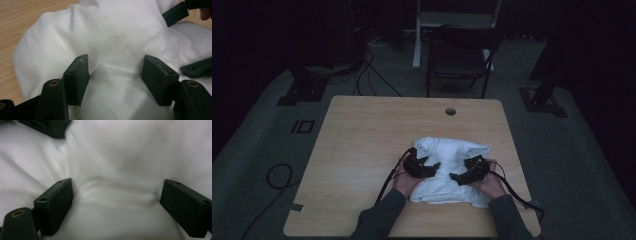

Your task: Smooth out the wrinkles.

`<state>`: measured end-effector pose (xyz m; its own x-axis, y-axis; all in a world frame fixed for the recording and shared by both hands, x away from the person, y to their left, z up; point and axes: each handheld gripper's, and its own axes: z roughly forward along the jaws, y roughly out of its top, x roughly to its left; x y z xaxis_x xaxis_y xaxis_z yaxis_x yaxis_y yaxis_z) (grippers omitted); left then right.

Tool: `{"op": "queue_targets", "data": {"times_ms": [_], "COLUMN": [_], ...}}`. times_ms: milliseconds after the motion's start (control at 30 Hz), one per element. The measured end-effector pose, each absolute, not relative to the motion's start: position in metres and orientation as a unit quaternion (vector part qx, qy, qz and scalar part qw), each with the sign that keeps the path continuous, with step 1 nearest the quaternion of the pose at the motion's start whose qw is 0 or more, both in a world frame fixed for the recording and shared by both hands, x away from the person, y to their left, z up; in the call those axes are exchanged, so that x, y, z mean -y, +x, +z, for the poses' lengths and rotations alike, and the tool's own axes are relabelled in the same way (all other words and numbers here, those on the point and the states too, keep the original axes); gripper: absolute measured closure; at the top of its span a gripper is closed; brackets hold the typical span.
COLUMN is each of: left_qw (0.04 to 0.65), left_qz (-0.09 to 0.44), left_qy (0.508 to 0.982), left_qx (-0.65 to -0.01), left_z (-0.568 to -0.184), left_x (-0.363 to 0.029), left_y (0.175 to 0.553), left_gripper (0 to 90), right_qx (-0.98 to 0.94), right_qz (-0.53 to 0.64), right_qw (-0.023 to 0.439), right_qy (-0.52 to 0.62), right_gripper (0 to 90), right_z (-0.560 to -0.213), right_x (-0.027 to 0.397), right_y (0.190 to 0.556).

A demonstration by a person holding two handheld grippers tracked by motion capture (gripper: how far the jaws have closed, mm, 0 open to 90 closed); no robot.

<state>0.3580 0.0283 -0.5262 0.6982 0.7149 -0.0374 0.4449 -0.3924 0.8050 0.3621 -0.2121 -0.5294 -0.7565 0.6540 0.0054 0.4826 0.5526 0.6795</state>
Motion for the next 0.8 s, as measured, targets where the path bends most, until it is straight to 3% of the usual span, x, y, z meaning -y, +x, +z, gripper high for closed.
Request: {"op": "queue_targets", "data": {"times_ms": [300,467,800], "left_qw": [0.463,0.452,0.449], "left_qz": [0.139,0.139,0.151], "left_qy": [0.806,0.819,0.809], "left_qx": [-0.342,-0.326,-0.348], "left_z": [-0.510,-0.529,-0.537], "left_x": [-0.063,-0.060,-0.066], "left_y": [0.315,0.296,0.305], "left_gripper": [35.5,35.4,34.1], "right_qx": [-0.866,-0.903,-0.887], "right_qz": [0.364,0.268,0.317], "right_qw": [0.132,0.155,0.104], "right_qy": [0.315,0.297,0.317], "right_gripper": [15.4,19.9,22.8], "right_z": [-0.516,-0.533,-0.546], "right_x": [0.239,0.243,0.248], "right_y": [0.330,0.316,0.330]}}
